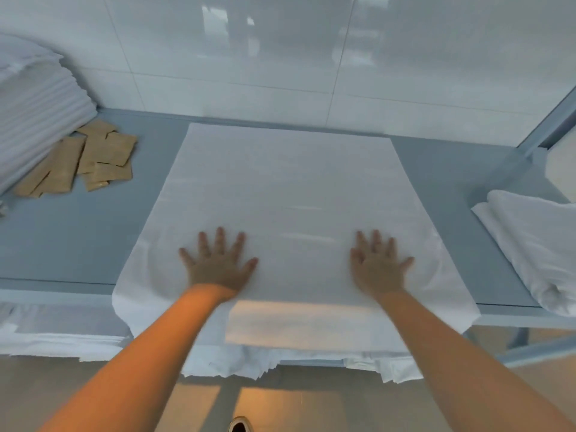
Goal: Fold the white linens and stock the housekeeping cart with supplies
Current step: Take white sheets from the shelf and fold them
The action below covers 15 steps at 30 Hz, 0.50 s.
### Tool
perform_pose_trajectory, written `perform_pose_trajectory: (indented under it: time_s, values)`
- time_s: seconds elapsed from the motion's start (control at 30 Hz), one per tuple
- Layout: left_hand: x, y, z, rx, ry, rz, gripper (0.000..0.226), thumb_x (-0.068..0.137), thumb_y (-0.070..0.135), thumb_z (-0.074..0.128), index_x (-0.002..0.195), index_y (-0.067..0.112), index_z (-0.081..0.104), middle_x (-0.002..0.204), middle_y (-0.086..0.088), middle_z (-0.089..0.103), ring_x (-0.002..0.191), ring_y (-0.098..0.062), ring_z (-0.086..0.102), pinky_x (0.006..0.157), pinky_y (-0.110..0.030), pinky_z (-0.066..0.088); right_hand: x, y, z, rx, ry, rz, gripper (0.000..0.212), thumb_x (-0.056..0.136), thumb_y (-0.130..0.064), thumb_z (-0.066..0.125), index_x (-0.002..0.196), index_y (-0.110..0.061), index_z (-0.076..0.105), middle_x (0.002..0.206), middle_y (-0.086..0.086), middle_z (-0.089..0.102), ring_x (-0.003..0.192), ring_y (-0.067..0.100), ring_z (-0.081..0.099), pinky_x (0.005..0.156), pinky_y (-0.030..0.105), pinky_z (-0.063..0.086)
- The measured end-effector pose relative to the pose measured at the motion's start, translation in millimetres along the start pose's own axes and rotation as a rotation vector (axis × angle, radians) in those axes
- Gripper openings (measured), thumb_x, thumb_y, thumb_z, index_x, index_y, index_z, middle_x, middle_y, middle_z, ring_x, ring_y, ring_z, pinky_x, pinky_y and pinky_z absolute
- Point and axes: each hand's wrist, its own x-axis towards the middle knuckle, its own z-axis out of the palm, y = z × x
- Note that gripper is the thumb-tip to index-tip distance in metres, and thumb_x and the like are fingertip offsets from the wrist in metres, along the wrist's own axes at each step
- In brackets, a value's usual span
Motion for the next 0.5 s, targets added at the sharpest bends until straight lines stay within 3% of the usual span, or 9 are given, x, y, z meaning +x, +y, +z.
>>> perform_pose_trajectory:
  time_s: [0.07, 0.13, 0.2, 0.27, 0.4, 0.47, 0.5]
  values:
    - [-8.1, 42.8, 5.5, 0.009, 0.004, 0.199, 0.060, 0.094, 0.064, 0.013, 0.147, 0.046, -0.009, 0.159, 0.009, -0.015, 0.145, -0.030, -0.016, 0.107, -0.069, -0.006, -19.7, -50.2, 13.8, -0.022, 0.028, -0.258, 0.052, 0.101, -0.045, 0.023, 0.151, -0.042, 0.008, 0.161, -0.008, -0.001, 0.148, 0.025, -0.004, 0.108, 0.069, -0.002]
    - [-14.9, 64.1, 9.9, 0.015, 0.022, 0.317, 0.055, 0.097, 0.057, 0.011, 0.147, 0.047, -0.009, 0.159, 0.015, -0.012, 0.146, -0.024, -0.016, 0.109, -0.067, -0.006, -34.0, -80.4, 22.9, -0.052, 0.022, -0.395, 0.052, 0.101, -0.046, 0.022, 0.151, -0.042, 0.008, 0.160, -0.013, -0.003, 0.148, 0.019, -0.006, 0.110, 0.065, -0.008]
    - [-12.9, 46.6, 11.4, 0.052, 0.071, 0.296, 0.055, 0.097, 0.059, 0.013, 0.147, 0.049, -0.007, 0.158, 0.018, -0.010, 0.146, -0.023, -0.014, 0.110, -0.064, -0.006, -30.9, -72.1, 22.2, -0.058, 0.043, -0.355, 0.052, 0.100, -0.051, 0.020, 0.150, -0.044, 0.007, 0.160, -0.015, -0.002, 0.148, 0.017, -0.005, 0.113, 0.059, -0.008]
    - [-7.8, 4.9, 12.5, 0.050, 0.116, 0.166, 0.059, 0.093, 0.064, 0.014, 0.146, 0.051, -0.008, 0.158, 0.017, -0.011, 0.147, -0.025, -0.013, 0.110, -0.063, -0.005, -21.5, -35.4, 18.9, -0.046, 0.060, -0.221, 0.054, 0.099, -0.054, 0.018, 0.150, -0.045, 0.004, 0.160, -0.015, -0.004, 0.148, 0.016, -0.005, 0.115, 0.056, -0.005]
    - [-5.4, -54.7, 10.0, -0.008, 0.110, -0.020, 0.064, 0.086, 0.071, 0.004, 0.141, 0.050, -0.020, 0.159, 0.012, -0.016, 0.146, -0.028, -0.016, 0.110, -0.064, -0.004, -7.6, 13.9, 4.2, 0.004, -0.013, 0.078, 0.057, 0.100, -0.051, 0.017, 0.152, -0.036, 0.001, 0.161, -0.010, -0.007, 0.148, 0.019, -0.006, 0.113, 0.063, 0.000]
    - [-7.0, -54.5, 9.8, 0.012, 0.117, -0.017, 0.064, 0.084, 0.072, -0.001, 0.136, 0.049, -0.029, 0.158, 0.010, -0.018, 0.145, -0.031, -0.016, 0.110, -0.065, -0.003, -5.1, -16.5, 3.0, 0.019, 0.028, 0.036, 0.056, 0.101, -0.042, 0.023, 0.153, -0.028, 0.009, 0.162, -0.006, -0.002, 0.149, 0.021, -0.003, 0.111, 0.066, 0.002]
    - [-7.2, -52.8, 10.7, 0.009, 0.125, -0.017, 0.063, 0.083, 0.072, -0.003, 0.135, 0.048, -0.031, 0.158, 0.010, -0.018, 0.145, -0.031, -0.016, 0.109, -0.066, -0.003, -6.0, -43.1, 6.2, 0.022, 0.064, -0.073, 0.055, 0.101, -0.038, 0.026, 0.153, -0.027, 0.011, 0.162, -0.005, 0.000, 0.149, 0.020, -0.002, 0.111, 0.065, 0.001]
